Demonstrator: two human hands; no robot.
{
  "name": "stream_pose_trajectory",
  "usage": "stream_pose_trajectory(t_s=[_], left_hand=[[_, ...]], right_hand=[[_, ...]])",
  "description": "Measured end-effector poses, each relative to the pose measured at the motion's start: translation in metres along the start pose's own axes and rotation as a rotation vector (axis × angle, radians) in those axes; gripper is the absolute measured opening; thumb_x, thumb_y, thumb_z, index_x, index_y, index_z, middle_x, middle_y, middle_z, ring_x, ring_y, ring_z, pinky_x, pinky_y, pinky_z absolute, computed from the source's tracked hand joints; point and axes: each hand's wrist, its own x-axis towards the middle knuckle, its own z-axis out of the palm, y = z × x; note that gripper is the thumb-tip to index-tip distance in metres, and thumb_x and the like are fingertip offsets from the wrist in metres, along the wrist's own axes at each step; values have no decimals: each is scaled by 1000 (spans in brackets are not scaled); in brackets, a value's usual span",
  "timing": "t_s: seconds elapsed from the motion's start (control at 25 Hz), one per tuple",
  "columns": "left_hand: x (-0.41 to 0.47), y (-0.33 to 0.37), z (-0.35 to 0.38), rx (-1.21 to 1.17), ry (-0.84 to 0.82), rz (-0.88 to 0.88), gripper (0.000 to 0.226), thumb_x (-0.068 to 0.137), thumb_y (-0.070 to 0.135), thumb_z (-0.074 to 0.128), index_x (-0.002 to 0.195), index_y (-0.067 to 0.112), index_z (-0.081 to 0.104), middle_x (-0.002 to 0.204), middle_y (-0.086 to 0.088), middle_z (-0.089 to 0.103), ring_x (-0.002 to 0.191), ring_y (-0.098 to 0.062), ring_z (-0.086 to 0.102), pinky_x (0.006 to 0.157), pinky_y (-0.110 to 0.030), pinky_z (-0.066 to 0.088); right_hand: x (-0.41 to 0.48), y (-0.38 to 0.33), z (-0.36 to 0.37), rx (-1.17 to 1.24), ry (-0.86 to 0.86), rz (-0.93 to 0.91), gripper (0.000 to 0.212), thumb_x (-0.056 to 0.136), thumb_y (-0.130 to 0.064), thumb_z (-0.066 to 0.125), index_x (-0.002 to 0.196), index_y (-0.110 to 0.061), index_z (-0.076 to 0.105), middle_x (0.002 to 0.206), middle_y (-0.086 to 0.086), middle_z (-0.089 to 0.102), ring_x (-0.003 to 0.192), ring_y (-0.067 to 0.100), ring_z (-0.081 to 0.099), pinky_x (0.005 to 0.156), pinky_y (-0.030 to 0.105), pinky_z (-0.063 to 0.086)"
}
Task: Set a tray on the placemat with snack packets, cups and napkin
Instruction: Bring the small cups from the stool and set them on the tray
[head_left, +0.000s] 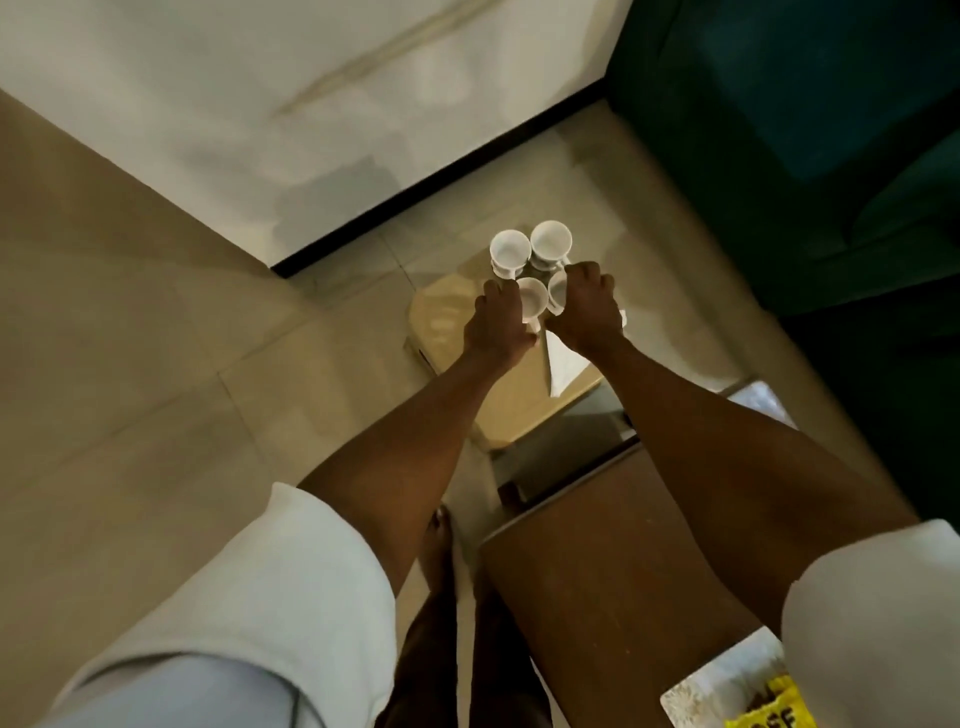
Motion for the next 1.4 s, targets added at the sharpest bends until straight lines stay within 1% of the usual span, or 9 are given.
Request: stream_pose_trajectory(t_s=[0.12,0.28,0.4,0.64,0.88,1.04,1.08,1.24,1.4], left_hand=[[6,3,16,-9,87,18,80,84,39,81,148,15,39,138,-15,49,121,-34,57,89,-42,55],[10,9,20,-9,169,-26,81,84,44,81,149,21,39,139,-15,51,122,-34,60,89,-43,60],[19,13,22,-15,178,-40,74,84,44,81,144,21,44,142,-14,52,121,-33,63,91,-41,61],[29,21,18,-41,172,-57,71,79,40,87,134,16,50,142,-14,53,115,-33,67,89,-41,62],[2,35,-6,-41,226,46,74,73,44,91,130,14,56,130,-12,61,106,-29,72,85,-37,62],[-51,84,-67,-10,231,197,69,70,45,91,123,16,58,120,-8,60,95,-26,72,73,-35,61],[-56,84,-67,2,211,176,69,69,46,91,122,17,58,119,-7,60,94,-25,71,71,-35,61],[-128,176,-137,8,174,394,65,70,43,92,119,17,60,120,-6,63,96,-25,72,72,-30,57],[-206,272,-177,7,130,608,62,72,37,92,119,14,59,120,-8,64,99,-26,69,69,-30,47]], right_hand=[[12,1,7,-58,98,12,71,82,-20,82,144,-13,48,141,13,47,127,40,48,95,48,52],[18,5,12,-45,56,-15,77,81,-25,87,147,-24,46,141,13,45,127,41,49,90,53,56],[19,4,17,-9,83,-10,77,80,-23,88,145,-30,47,136,12,48,122,40,53,84,51,57],[18,9,15,-10,147,-33,65,81,-21,85,137,-27,53,130,11,51,115,37,56,76,44,54],[-16,10,-12,18,225,-37,64,81,-27,86,136,-28,53,131,9,53,112,32,58,76,42,56],[-96,10,-86,82,325,26,66,83,-31,85,140,-29,53,139,8,52,118,29,58,84,42,61],[-101,7,-86,83,320,22,66,84,-32,84,141,-28,53,140,7,52,119,28,57,85,41,60],[-203,16,-188,114,504,117,60,86,-35,82,138,-29,54,136,3,52,115,23,57,83,34,55],[-307,46,-268,126,685,248,57,86,-33,81,136,-27,55,133,4,51,113,25,58,81,40,59]])
